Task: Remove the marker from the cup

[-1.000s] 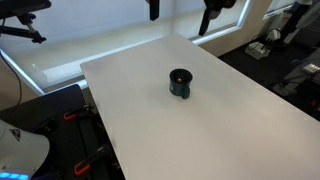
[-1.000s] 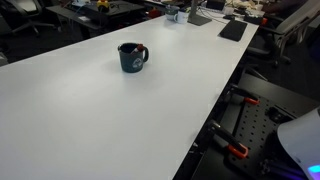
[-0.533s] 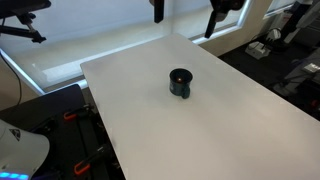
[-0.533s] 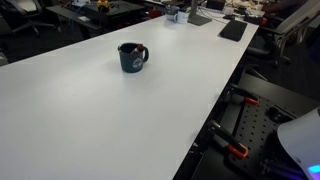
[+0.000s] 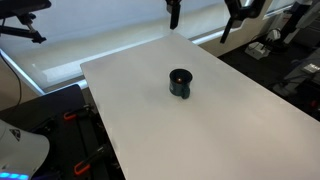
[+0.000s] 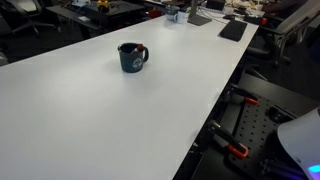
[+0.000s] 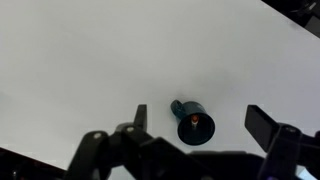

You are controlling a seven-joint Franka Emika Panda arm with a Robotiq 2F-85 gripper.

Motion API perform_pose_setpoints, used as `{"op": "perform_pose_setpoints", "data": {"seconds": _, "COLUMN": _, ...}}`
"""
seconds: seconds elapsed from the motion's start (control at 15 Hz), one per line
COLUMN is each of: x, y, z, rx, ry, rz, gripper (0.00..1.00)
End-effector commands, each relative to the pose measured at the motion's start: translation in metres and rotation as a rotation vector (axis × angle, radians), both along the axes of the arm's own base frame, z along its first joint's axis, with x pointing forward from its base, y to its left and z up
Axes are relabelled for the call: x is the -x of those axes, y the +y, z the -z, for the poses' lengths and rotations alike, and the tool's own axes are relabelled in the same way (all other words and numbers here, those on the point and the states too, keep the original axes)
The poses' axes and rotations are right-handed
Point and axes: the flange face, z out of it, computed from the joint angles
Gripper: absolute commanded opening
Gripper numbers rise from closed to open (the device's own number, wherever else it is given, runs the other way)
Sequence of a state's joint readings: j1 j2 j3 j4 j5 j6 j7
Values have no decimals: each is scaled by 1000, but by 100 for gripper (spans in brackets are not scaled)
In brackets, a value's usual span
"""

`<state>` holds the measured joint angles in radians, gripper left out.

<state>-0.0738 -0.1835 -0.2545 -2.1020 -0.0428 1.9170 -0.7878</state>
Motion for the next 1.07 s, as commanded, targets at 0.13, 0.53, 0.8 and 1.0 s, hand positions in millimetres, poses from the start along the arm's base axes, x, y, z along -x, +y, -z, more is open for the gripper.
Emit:
{"op": "perform_pose_setpoints", "data": {"seconds": 0.13, "x": 1, "y": -1, "z": -2, "rx": 0, "ry": -2, "rz": 1, "gripper": 100}}
{"op": "perform_pose_setpoints", "data": {"seconds": 0.53, "x": -24, "y": -19, "z": 31, "rx": -104, "ry": 57, "rz": -57, "gripper": 100}}
{"op": "perform_pose_setpoints", "data": {"seconds": 0.8, "x": -54, "y": -24, "z": 58, "rx": -193, "ry": 106, "rz": -139, "gripper": 100}}
{"op": "perform_pose_setpoints", "data": {"seconds": 1.0, "x": -47, "y": -23, "z": 64, "rx": -168, "ry": 96, "rz": -117, "gripper": 100}}
